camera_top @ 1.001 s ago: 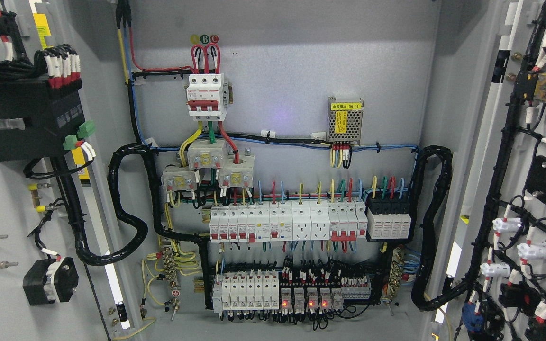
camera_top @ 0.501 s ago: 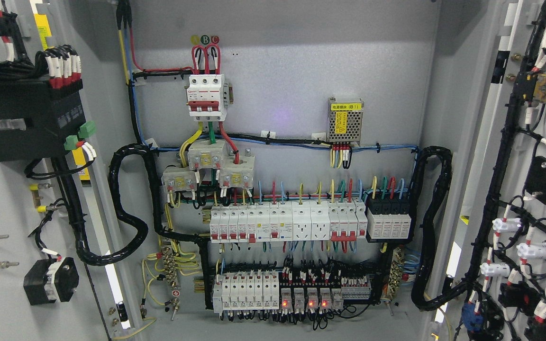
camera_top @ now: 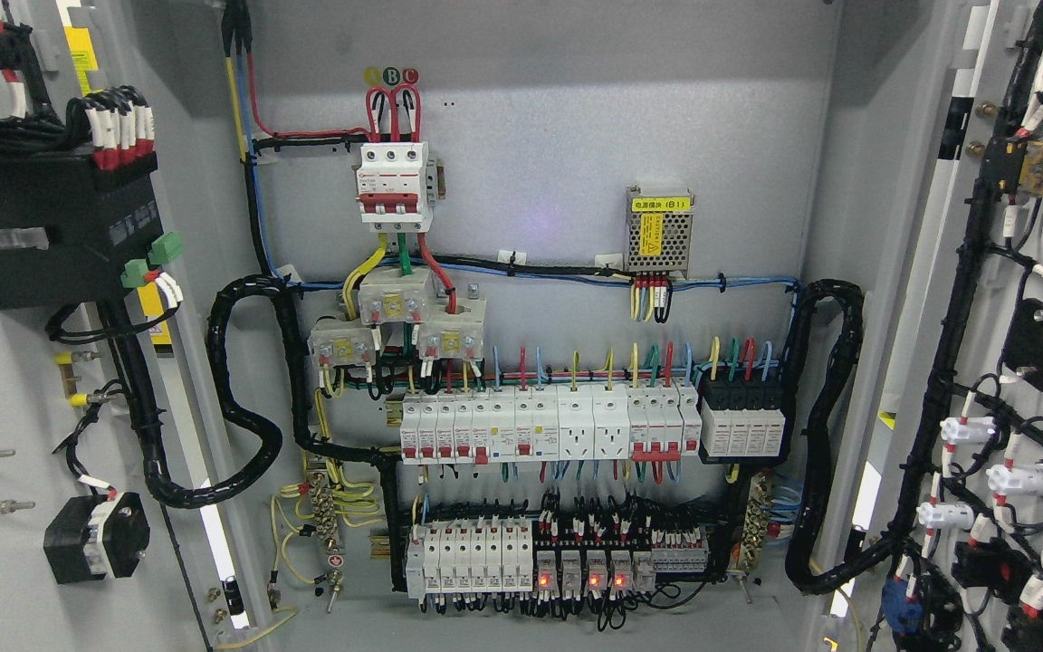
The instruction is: Open door with both hands
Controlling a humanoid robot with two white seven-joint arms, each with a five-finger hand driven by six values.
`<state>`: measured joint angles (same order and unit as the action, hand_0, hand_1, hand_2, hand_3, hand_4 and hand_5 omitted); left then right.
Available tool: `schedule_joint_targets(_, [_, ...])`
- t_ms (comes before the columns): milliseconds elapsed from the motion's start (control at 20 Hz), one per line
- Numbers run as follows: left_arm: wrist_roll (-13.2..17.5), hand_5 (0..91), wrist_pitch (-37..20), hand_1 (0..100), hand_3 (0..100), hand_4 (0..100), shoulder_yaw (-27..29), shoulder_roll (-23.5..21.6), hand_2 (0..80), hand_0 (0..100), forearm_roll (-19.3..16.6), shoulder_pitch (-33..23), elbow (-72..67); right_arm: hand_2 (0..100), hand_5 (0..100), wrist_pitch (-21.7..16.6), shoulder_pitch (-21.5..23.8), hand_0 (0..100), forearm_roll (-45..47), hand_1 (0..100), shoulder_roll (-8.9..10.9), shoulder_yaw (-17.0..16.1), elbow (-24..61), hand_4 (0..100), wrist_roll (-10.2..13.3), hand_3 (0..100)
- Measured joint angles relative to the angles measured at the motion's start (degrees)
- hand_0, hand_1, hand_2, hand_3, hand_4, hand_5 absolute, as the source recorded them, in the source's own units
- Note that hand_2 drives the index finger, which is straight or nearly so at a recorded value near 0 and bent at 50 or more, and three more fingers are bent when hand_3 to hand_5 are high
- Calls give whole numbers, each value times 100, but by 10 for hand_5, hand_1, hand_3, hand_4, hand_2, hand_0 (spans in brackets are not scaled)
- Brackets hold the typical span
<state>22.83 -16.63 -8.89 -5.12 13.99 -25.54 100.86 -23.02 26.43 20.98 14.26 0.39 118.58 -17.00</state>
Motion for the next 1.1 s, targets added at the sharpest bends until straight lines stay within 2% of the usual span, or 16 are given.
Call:
schedule_joint_targets(150, [3, 0, -67, 0, 0, 0, 224, 6, 0, 0, 230, 15, 448, 0, 0, -60, 0, 202, 1, 121, 111, -185, 25, 0, 0, 0])
schedule_joint_targets(451, [7, 0, -168, 0, 0, 0, 793, -4, 0, 0, 986, 0, 1029, 0, 0, -74, -235, 203, 8, 121, 260, -460, 62, 0, 0, 0])
schedule_joint_targets(551, [257, 0, -201, 0, 0, 0, 971, -19, 0, 0, 1180, -34, 1167, 0, 0, -74, -308, 203, 29, 122, 298, -536, 70, 0, 0, 0])
schedule_joint_targets(751, [654, 0, -446, 0, 0, 0, 1241, -41, 0, 0, 1394, -76, 1375, 0, 0, -41, -390, 202, 249, 123, 349, -681, 83, 0, 0, 0])
schedule_joint_targets(1101, [762, 0, -603, 0, 0, 0, 1778, -65, 0, 0, 1579, -104, 1601, 0, 0, -34, -406, 201, 597, 123, 453, -960, 98, 0, 0, 0])
